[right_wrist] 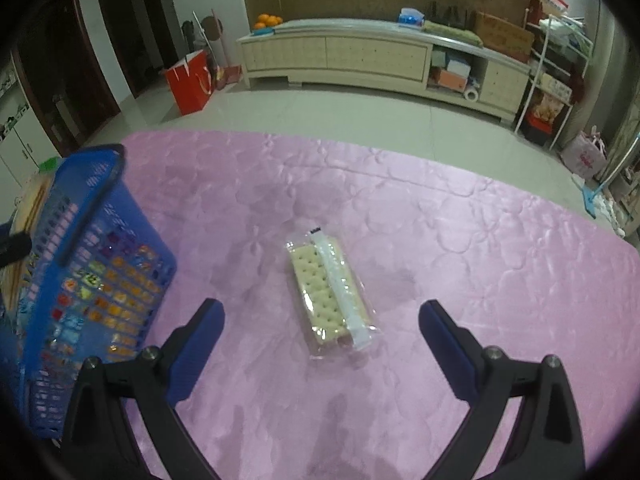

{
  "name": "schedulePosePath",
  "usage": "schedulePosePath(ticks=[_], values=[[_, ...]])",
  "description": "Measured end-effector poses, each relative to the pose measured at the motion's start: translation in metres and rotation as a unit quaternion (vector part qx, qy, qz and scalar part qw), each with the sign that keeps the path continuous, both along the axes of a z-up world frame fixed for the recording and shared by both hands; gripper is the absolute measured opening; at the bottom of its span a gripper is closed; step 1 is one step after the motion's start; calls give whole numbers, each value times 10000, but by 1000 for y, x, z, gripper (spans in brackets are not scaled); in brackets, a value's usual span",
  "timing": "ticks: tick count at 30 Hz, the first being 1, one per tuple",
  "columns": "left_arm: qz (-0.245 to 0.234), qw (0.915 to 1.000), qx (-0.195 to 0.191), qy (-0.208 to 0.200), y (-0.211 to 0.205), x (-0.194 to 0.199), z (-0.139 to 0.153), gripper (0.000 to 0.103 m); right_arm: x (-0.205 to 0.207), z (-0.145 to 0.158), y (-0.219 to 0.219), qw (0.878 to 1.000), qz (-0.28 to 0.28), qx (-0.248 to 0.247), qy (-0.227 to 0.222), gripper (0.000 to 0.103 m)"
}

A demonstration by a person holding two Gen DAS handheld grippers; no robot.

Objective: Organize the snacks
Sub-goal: 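Lift the cracker pack with the left tool and lower it into the basket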

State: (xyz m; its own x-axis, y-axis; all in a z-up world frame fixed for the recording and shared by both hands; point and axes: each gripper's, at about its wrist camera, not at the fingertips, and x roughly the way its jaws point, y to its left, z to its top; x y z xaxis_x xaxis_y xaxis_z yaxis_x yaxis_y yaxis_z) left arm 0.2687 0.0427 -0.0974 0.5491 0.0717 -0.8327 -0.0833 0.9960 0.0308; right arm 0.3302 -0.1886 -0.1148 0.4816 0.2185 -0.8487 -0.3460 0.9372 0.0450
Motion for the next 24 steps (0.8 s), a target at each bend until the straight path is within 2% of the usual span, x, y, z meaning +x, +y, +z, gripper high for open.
schedulePosePath(ticks=[7, 11, 17, 21, 23, 24], values=[[216, 9972, 18, 712, 8, 20, -28, 52, 21, -26, 6, 9998, 94, -43, 163, 99], [228, 9948, 284, 949, 5, 29, -36, 52, 31, -38, 8, 9994, 173, -167, 248, 99], [140, 9916, 352, 1235, 5, 41, -47, 52, 35, -50, 11, 9987, 227, -370, 270, 99], [137, 9894, 493, 1360, 1, 44, -52, 53, 34, -53, 15, 9983, 298, -455, 230, 92], [137, 9894, 496, 1359, 0, 43, -51, 65, 33, -51, 17, 9982, 319, -452, 209, 86], [122, 9897, 502, 1335, 0, 42, -50, 67, 32, -50, 18, 9982, 340, -454, 188, 76]])
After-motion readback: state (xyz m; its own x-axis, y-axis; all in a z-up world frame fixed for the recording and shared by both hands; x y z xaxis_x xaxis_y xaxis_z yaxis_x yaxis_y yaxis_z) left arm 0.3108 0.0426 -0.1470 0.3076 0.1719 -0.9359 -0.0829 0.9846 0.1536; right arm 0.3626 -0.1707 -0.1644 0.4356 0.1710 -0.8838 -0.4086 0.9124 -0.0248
